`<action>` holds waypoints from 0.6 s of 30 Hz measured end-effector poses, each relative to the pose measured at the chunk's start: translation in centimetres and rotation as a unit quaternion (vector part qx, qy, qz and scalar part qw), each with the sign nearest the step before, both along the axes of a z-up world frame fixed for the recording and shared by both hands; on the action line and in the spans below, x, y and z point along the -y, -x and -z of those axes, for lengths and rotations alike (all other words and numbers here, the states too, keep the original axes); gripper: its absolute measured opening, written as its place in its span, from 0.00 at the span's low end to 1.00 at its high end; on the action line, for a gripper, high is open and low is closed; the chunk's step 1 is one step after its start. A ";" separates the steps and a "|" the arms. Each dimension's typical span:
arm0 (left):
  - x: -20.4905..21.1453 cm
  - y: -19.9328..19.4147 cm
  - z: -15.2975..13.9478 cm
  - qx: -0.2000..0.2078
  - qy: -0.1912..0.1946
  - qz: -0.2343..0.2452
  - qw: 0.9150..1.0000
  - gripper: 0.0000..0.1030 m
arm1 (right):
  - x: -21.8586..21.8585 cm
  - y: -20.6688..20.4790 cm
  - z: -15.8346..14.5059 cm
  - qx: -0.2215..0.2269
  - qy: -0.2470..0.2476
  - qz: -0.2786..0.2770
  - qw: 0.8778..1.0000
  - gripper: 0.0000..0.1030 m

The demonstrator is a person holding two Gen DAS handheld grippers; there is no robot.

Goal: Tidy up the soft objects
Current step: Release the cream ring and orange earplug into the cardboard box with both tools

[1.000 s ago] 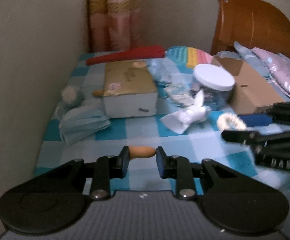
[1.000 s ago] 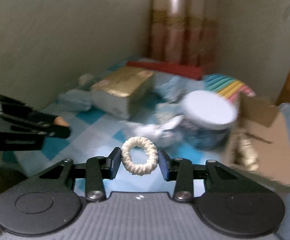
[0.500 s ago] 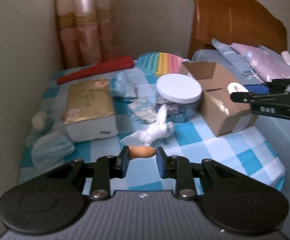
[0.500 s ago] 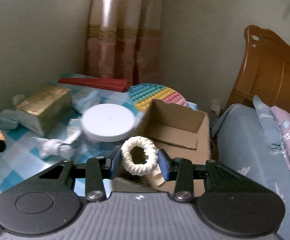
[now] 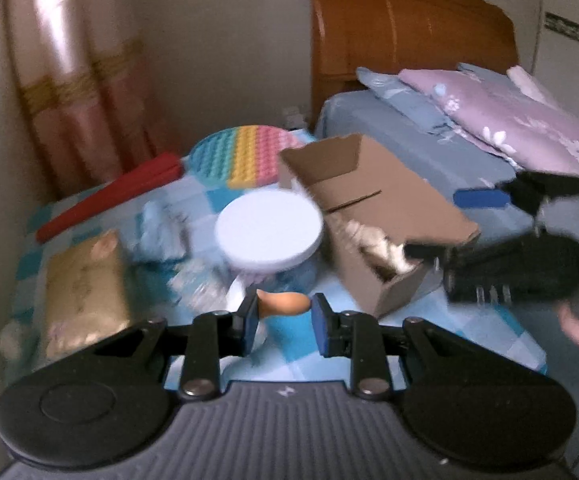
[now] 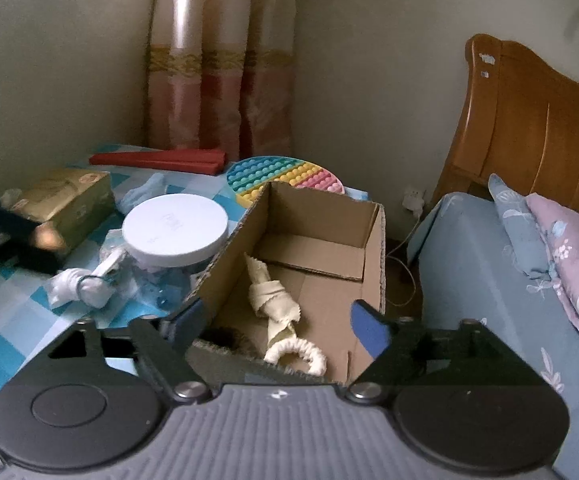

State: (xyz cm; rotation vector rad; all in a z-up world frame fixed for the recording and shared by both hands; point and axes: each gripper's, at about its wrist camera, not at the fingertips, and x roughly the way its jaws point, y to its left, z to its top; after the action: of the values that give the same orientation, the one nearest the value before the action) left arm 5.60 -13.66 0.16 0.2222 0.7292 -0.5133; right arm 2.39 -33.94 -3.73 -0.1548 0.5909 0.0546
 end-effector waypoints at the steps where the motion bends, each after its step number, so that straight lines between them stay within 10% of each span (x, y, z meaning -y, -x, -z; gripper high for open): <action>1: 0.6 -0.4 -0.2 0.001 -0.001 0.007 1.000 0.26 | -0.2 0.5 0.0 0.004 0.000 -0.001 1.000 0.90; 16: 13.2 -6.2 -1.7 -0.009 0.003 0.137 0.990 0.28 | -0.3 4.1 0.2 0.009 -0.057 -0.004 0.998 1.00; 18: 14.8 -6.8 -1.0 -0.017 -0.008 0.142 0.990 0.51 | -0.4 4.3 0.4 0.005 -0.054 -0.005 0.999 1.00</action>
State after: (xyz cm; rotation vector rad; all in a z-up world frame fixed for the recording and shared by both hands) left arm 12.44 -28.44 1.21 0.3368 0.7391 -0.7842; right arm -1.87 -33.55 -4.11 -0.0531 0.5766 0.0959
